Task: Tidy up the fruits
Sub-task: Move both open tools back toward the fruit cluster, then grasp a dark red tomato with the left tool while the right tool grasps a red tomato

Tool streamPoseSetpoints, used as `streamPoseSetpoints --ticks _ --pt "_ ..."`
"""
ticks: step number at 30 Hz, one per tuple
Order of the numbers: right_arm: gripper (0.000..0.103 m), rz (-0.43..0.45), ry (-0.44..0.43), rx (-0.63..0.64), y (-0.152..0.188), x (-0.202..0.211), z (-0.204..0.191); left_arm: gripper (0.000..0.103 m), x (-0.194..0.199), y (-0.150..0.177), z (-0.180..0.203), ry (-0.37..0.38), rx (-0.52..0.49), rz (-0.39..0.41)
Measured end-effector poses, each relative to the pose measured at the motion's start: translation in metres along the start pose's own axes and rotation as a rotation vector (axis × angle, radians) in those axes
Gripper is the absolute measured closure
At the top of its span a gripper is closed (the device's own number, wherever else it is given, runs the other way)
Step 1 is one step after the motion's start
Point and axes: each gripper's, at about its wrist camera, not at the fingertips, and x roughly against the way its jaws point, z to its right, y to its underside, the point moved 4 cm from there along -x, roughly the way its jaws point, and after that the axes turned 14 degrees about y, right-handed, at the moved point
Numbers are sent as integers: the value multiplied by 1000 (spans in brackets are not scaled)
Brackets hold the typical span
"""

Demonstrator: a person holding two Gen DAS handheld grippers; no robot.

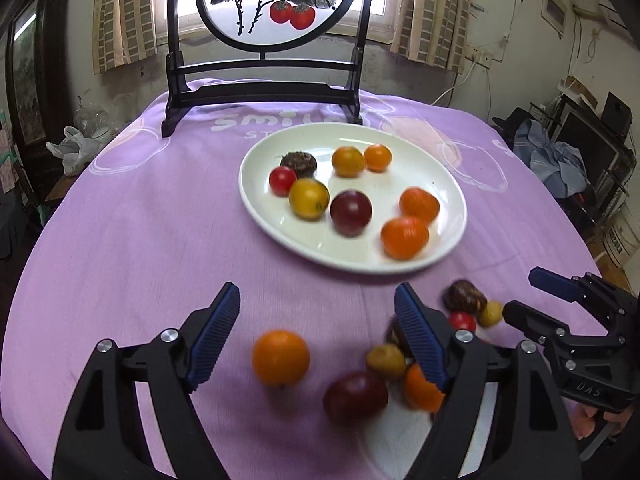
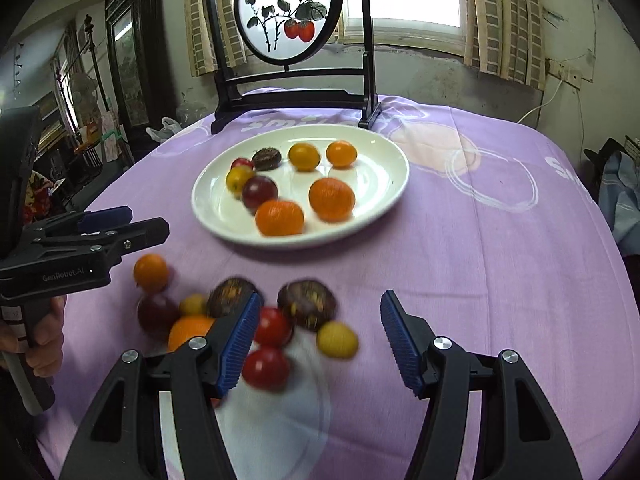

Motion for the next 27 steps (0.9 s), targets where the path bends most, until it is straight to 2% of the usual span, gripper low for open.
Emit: streamPoseSetpoints --ticks 7,11,18,20,24,27 --pt "40 -1 -30 48 29 24 -20 18 14 24 6 6 11 16" --pt "40 -4 -50 97 42 32 -38 14 19 26 7 -37 -29 47" --pt "41 -53 -44 210 54 25 -78 13 15 30 -6 -33 -19 40" --pt "47 -69 -39 225 54 19 -84 13 17 29 -8 -27 -19 43" --pt "67 -111 -39 223 56 5 -91 13 20 29 -9 -1 -4 43" --pt "75 -92 -47 206 57 6 -88 13 20 30 -7 21 -5 32"
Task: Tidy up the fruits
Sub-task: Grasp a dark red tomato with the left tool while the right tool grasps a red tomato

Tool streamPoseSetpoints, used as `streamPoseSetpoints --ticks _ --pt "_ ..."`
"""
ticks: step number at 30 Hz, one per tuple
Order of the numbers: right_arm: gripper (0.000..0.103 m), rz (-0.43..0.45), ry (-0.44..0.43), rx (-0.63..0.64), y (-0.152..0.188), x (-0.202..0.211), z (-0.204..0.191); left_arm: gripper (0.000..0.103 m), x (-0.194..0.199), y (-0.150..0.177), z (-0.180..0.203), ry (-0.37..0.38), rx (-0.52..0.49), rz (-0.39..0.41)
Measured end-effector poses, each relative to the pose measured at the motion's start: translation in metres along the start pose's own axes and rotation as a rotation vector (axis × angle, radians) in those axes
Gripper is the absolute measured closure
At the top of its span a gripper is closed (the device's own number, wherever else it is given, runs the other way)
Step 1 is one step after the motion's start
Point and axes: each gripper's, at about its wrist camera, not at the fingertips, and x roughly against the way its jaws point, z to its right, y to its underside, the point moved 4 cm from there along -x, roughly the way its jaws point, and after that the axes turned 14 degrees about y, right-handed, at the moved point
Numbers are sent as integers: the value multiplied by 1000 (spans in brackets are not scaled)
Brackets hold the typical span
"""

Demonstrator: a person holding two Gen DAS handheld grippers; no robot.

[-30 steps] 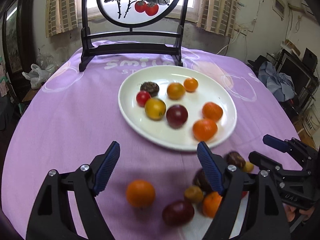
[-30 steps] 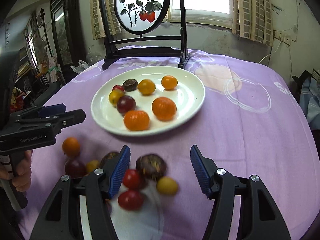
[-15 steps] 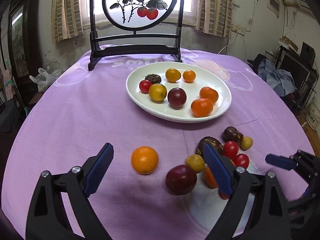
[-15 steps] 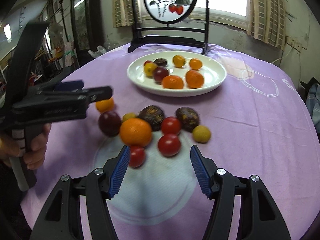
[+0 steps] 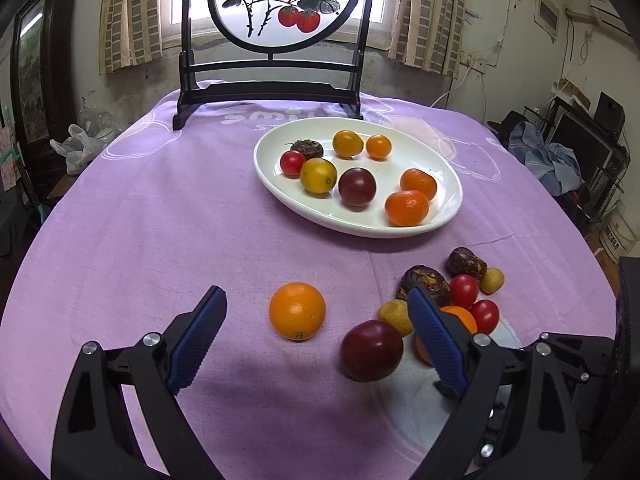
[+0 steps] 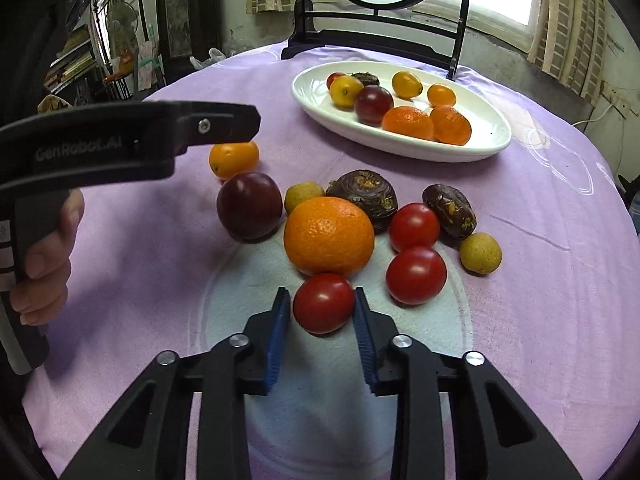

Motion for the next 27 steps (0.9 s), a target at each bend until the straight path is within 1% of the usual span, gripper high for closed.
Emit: streamPoseSetpoints --ticks 3,7,9,13,14,15,16,17,18,20,22,27 --pt "75 0 -22 -25 1 2 6 13 -1 4 5 26 -8 -15" --pt "75 25 -39 -40 1 10 14 13 -9 12 10 47 -17 -65" --pt "75 31 -31 -43 2 12 18 13 -13 17 11 46 -18 -96" --pt "75 25 -20 -56 4 12 26 14 -15 28 14 43 -36 -132" --pt "75 27 -19 -60 4 13 27 15 -15 31 16 47 -45 -142" --pt "75 31 -19 -65 4 15 30 20 -16 34 18 46 -55 -149" --pt "75 35 -19 -70 4 16 32 23 -17 37 18 42 -62 -160" --pt "75 39 -18 -77 4 18 34 28 -21 40 19 39 -69 -175" --pt "75 41 -16 -83 4 19 37 36 -23 43 19 39 -71 -186" --pt "75 44 -19 -96 5 21 41 47 -31 46 19 37 -66 -220" --pt "75 43 -23 -104 6 22 43 47 -37 47 19 35 -56 -235" --pt "75 46 -31 -99 6 23 42 47 -47 41 21 15 -61 -224"
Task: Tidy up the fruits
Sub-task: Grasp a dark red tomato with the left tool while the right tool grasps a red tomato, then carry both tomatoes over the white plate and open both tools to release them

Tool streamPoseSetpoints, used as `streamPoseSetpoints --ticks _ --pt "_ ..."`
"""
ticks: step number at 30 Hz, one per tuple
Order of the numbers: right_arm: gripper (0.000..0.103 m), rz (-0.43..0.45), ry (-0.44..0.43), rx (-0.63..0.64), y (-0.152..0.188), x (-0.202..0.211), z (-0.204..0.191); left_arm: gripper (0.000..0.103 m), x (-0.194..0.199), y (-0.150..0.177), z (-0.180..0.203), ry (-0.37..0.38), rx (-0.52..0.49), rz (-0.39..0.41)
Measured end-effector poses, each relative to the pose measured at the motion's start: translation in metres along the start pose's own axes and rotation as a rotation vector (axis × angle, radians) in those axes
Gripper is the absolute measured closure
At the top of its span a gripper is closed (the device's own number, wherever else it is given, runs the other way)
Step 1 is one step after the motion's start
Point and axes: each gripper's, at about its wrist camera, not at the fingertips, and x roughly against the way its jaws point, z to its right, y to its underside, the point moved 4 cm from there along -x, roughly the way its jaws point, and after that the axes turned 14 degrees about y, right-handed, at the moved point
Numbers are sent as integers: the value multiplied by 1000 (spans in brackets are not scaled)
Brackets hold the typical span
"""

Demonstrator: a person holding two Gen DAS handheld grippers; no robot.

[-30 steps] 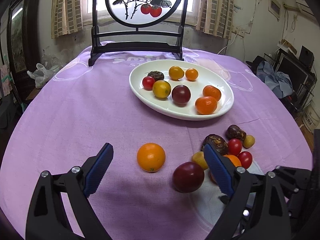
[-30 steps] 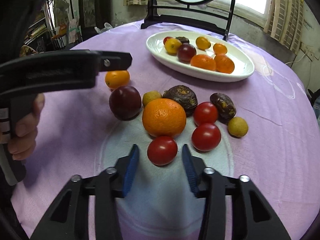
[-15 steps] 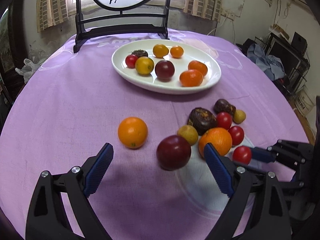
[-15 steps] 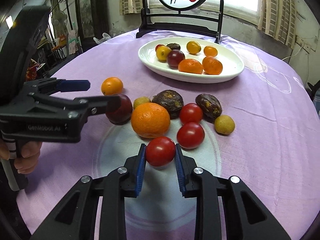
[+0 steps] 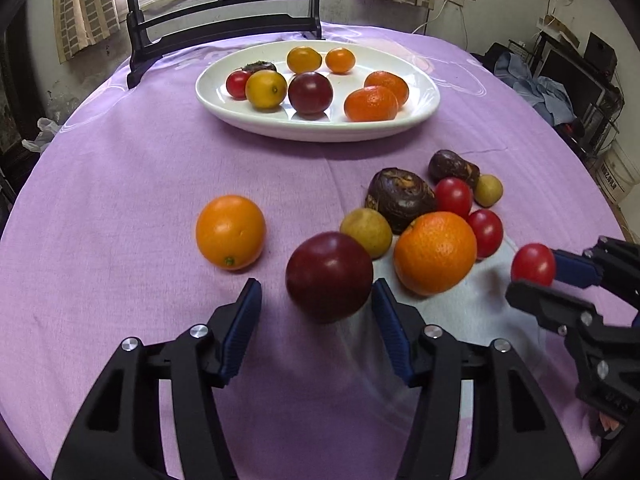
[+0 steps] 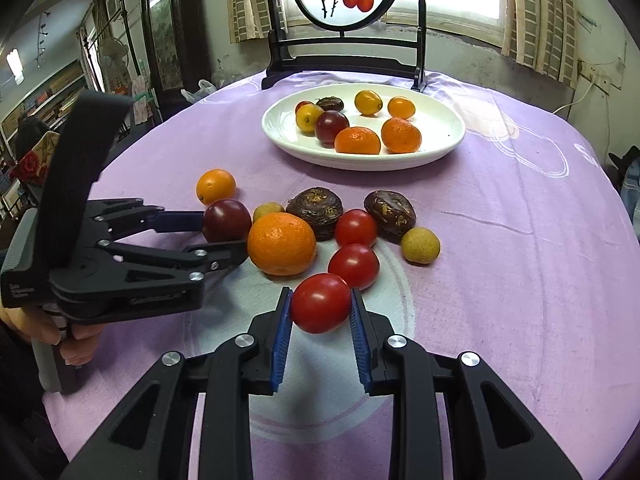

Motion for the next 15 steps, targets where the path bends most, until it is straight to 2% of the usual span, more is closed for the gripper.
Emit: streamPoseSetpoints --ticks 2,5,10,15 --pt "75 4 -1 0 0 0 0 47 -3 -3 2 -9 -9 3" --pt "75 1 1 -3 -1 -1 1 63 -5 -6 5 -19 -33 22" --pt "75 18 -5 -3 -2 2 1 64 2 -4 7 0 -28 20" --pt "75 49 -7 -31 -6 5 7 64 25 -13 12 34 -27 63"
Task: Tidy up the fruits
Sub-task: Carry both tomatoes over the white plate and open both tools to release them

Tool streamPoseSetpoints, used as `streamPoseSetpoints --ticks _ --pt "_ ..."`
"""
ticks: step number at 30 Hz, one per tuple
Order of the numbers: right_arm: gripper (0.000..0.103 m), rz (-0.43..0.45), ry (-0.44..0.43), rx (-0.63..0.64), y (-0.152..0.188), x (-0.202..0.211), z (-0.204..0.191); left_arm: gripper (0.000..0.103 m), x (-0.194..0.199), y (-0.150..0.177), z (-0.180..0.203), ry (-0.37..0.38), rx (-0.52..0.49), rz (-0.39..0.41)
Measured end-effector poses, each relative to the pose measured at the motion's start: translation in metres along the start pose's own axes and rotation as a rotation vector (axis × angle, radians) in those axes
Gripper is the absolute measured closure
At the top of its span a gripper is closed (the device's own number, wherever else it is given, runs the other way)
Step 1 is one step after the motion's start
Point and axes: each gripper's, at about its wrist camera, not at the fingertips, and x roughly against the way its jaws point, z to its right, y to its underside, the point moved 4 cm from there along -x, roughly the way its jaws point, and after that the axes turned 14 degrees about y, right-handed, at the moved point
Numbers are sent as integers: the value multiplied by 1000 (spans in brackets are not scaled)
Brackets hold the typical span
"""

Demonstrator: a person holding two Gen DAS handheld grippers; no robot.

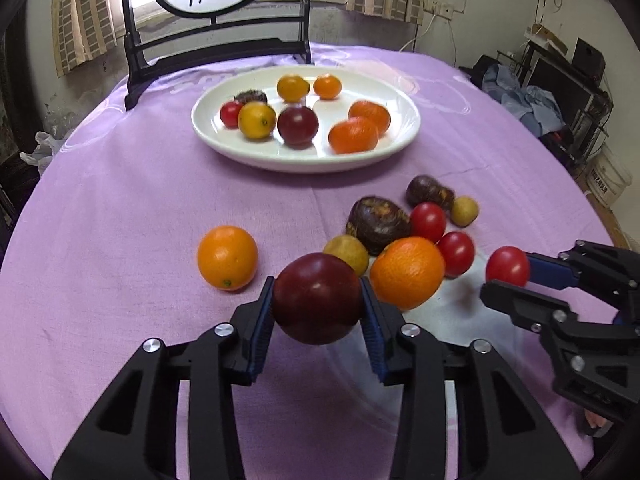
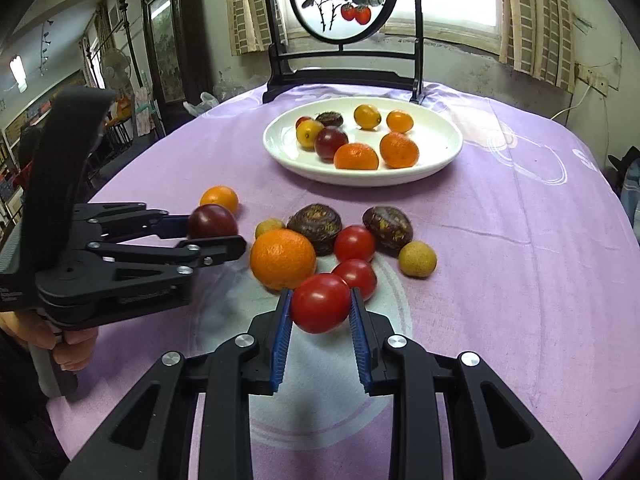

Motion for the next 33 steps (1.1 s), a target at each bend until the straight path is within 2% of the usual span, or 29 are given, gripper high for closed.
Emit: streamPoseSetpoints --ticks 6,12,15,24,30,33 --pt "75 78 31 -23 -29 15 11 64 25 -31 1 -6 -23 62" --pt "75 186 68 7 -81 23 16 64 38 -76 -1 -14 -24 139" --pt "75 206 67 -1 -106 12 17 64 32 -97 -9 -22 8 148" --pt "75 110 94 -32 -142 -60 17 64 -30 -125 -49 -51 128 65" --pt "75 57 99 -25 -144 -94 14 64 -56 -126 -67 -61 169 26" --pt "70 42 81 -25 -144 -105 12 63 -63 -127 -72 -40 190 12"
